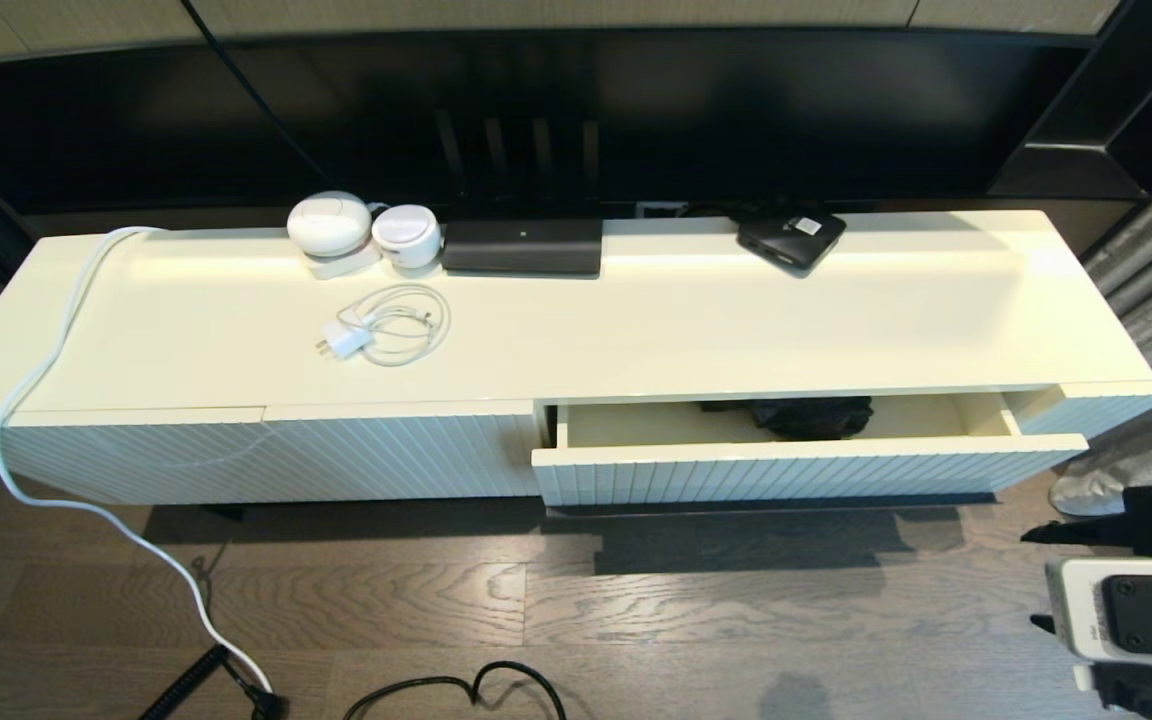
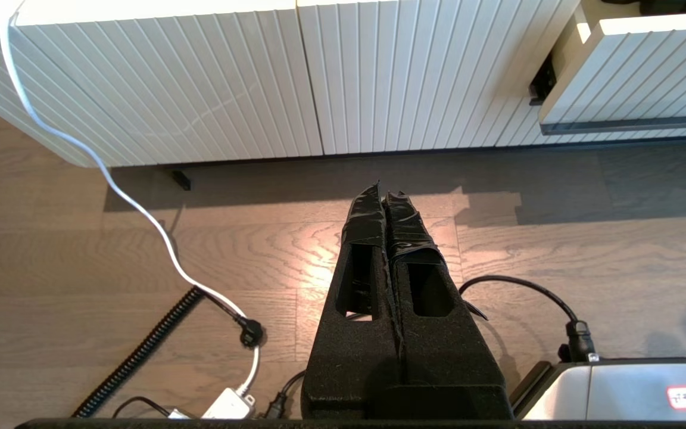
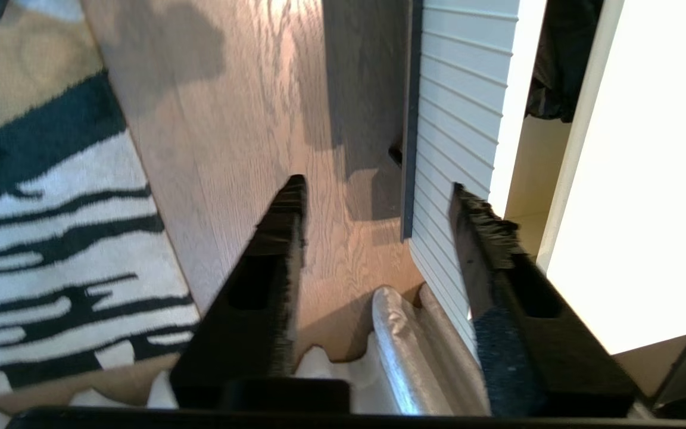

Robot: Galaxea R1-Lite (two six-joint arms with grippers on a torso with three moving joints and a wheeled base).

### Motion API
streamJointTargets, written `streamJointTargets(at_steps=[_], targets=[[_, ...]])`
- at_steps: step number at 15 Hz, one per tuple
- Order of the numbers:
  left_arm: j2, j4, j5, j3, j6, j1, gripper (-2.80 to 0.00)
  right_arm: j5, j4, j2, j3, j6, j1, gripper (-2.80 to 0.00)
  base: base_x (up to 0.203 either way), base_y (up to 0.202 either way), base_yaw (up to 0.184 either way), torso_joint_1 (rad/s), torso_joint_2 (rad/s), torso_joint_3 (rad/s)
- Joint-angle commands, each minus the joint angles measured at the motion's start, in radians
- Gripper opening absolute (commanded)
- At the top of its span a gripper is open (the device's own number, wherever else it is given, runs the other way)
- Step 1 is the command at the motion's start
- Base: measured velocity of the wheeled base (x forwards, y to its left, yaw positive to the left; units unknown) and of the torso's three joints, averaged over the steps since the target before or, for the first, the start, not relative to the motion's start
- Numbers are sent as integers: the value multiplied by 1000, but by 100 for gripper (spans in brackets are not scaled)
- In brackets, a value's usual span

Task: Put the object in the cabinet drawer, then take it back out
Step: Open the drawer

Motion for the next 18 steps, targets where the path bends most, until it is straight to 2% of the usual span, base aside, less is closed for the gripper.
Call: streamJointTargets(at_steps=[1, 4, 7, 13, 18], targets=[[2, 0, 0, 2, 0, -1, -280, 0, -39, 76, -2, 31, 18, -280, 0, 0, 0, 0, 0, 0], [2, 0, 0, 2, 0, -1, -280, -7, -132, 243, -34, 156, 77, -280, 0, 0, 0, 0, 0, 0], [2, 0, 0, 2, 0, 1, -280, -52, -155, 354, -106, 198, 109, -280, 0, 0, 0, 0, 0, 0], [2, 0, 0, 2, 0, -1, -280, -81, -187, 448, -201, 194, 110, -280, 0, 0, 0, 0, 0, 0], [2, 0, 0, 2, 0, 1, -280, -88, -289, 512, -217, 124, 107, -280, 0, 0, 0, 0, 0, 0]])
